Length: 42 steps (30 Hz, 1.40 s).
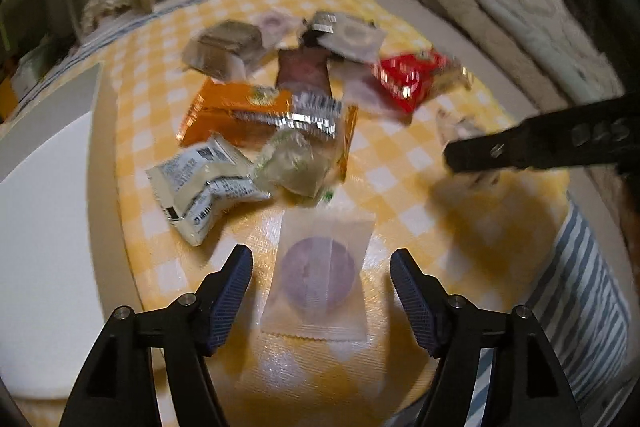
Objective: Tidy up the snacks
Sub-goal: 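Close left tool on purple-disc packet while right tool grasps clear candy packet, then carry both packets over the white tray and open both tools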
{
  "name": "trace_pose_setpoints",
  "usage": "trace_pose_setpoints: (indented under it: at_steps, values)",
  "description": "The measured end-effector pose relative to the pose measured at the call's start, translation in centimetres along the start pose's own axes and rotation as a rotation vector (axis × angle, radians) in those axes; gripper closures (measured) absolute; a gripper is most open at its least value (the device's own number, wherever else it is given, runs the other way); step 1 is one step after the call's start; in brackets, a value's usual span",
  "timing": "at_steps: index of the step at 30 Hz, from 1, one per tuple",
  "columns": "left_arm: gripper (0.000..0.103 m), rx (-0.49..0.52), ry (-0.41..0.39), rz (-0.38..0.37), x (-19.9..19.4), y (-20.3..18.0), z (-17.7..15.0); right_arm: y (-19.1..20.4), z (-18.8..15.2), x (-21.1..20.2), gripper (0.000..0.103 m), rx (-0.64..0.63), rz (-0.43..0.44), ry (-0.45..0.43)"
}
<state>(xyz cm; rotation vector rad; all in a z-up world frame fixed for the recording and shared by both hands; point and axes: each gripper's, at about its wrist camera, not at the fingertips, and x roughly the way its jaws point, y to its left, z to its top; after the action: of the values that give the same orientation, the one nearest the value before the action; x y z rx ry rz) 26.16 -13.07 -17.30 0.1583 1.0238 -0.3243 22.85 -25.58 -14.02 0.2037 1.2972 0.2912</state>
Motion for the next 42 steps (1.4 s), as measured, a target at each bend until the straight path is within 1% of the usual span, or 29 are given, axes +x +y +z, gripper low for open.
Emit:
trace_pose_setpoints:
  at_steps: [1,2,4,5,9,11,14,18,23,25,30,32,37,42]
  values:
    - [0.036,0.019,0.027,0.019,0.6,0.0,-0.1,-0.1,0.0,0.0,0.075,0.002,0.000,0.000]
    - [0.042,0.028,0.041,0.028,1.1,0.1,0.0,-0.2,0.0,0.0,0.075,0.004,0.000,0.002]
    - [0.048,0.016,0.054,0.017,1.6,0.4,0.0,-0.4,-0.2,0.0,0.075,0.009,-0.002,0.006]
    - [0.054,0.006,0.054,0.015,1.7,0.5,0.2,-0.5,-0.2,-0.1,0.075,0.012,-0.003,0.006]
    - [0.058,-0.003,0.059,0.018,2.1,0.4,0.6,-0.7,-0.3,-0.3,0.075,0.020,-0.007,0.000]
    - [0.060,-0.015,0.034,0.031,1.2,0.5,0.5,-0.7,-0.3,-0.6,0.075,0.024,-0.009,-0.010]
    - [0.060,-0.049,-0.038,0.015,-1.2,0.8,0.9,-0.7,-0.4,-1.6,0.075,0.027,-0.005,-0.046]
    - [0.060,-0.089,-0.129,0.005,-4.8,1.4,1.2,-0.1,-0.5,-3.8,0.075,0.018,0.012,-0.124]
    - [0.060,-0.117,-0.207,0.028,-9.0,2.7,1.2,1.3,-0.8,-6.8,0.075,-0.005,0.043,-0.229]
    - [0.060,-0.122,-0.230,0.045,-10.5,3.1,1.0,2.2,-0.9,-8.0,0.075,-0.019,0.056,-0.274]
    - [0.060,-0.142,-0.282,0.094,-14.9,4.8,0.7,4.5,-0.9,-9.5,0.075,-0.038,0.067,-0.344]
    - [0.060,-0.157,-0.300,0.116,-16.7,5.8,0.5,5.4,-0.7,-9.7,0.075,-0.058,0.074,-0.358]
    - [0.060,-0.220,-0.326,0.150,-21.3,8.5,-1.5,8.5,-0.5,-10.2,0.075,-0.120,0.099,-0.389]
    - [0.060,-0.253,-0.331,0.196,-24.2,10.3,-3.2,11.9,-0.2,-10.5,0.075,-0.171,0.129,-0.411]
